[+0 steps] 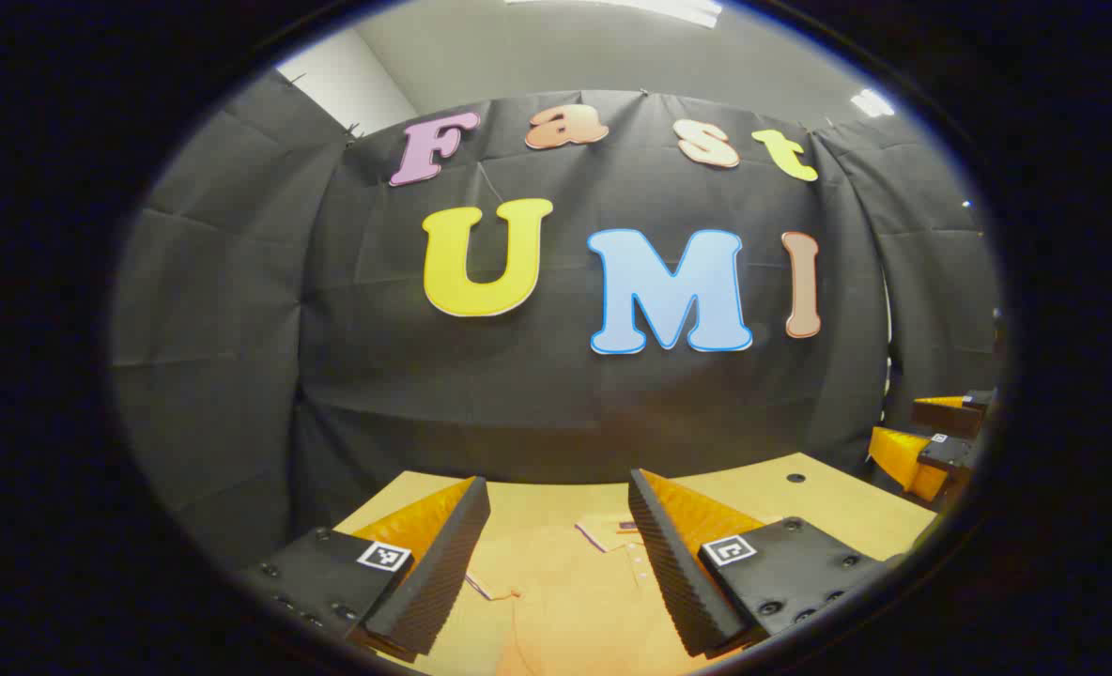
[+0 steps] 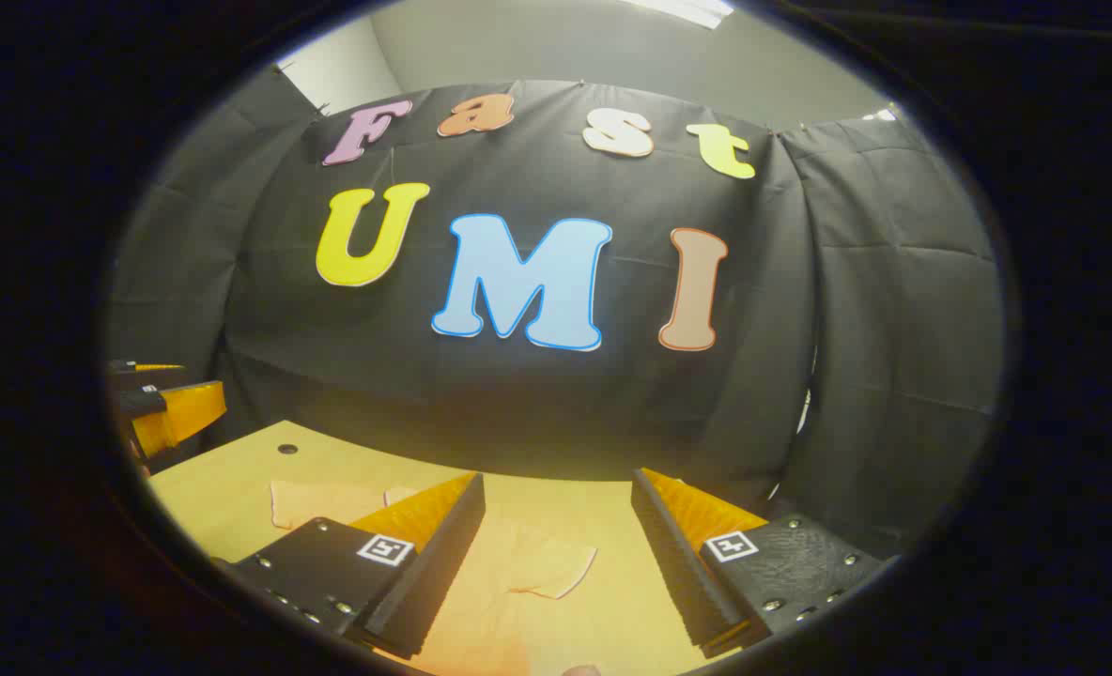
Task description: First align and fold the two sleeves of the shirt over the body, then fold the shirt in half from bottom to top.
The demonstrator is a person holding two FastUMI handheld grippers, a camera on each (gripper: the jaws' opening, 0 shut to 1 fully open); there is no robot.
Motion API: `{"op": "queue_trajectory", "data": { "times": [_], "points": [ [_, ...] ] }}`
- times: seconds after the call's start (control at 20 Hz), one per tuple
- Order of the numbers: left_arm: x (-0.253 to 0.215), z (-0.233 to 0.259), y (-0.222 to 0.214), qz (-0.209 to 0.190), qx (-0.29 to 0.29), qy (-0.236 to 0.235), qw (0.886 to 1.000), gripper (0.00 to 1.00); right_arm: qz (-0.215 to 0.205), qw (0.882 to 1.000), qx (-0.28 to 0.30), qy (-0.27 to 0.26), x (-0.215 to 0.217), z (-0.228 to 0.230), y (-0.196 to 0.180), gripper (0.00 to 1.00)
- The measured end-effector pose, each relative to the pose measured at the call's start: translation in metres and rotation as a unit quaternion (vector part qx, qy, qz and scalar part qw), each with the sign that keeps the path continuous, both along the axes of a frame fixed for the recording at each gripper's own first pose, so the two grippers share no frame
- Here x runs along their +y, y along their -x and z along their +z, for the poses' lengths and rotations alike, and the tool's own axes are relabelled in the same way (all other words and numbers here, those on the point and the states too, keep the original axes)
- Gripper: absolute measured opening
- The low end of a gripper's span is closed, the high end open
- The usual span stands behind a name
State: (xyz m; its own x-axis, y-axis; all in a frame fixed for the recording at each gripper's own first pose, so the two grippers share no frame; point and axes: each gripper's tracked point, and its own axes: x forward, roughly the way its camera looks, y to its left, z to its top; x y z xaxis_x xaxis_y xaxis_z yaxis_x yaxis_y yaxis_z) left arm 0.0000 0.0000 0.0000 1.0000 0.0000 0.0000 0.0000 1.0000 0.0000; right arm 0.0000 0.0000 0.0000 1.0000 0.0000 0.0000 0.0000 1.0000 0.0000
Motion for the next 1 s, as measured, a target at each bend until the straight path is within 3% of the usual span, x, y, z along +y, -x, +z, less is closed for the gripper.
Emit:
{"op": "queue_trajectory", "data": {
  "times": [1.0],
  "points": [
    [0.005,-0.008,-0.003,0.021,0.028,0.003,0.999,0.97,0.026,0.999,0.047,-0.011,0.007,-0.031,-0.031,0.97]
  ]
}}
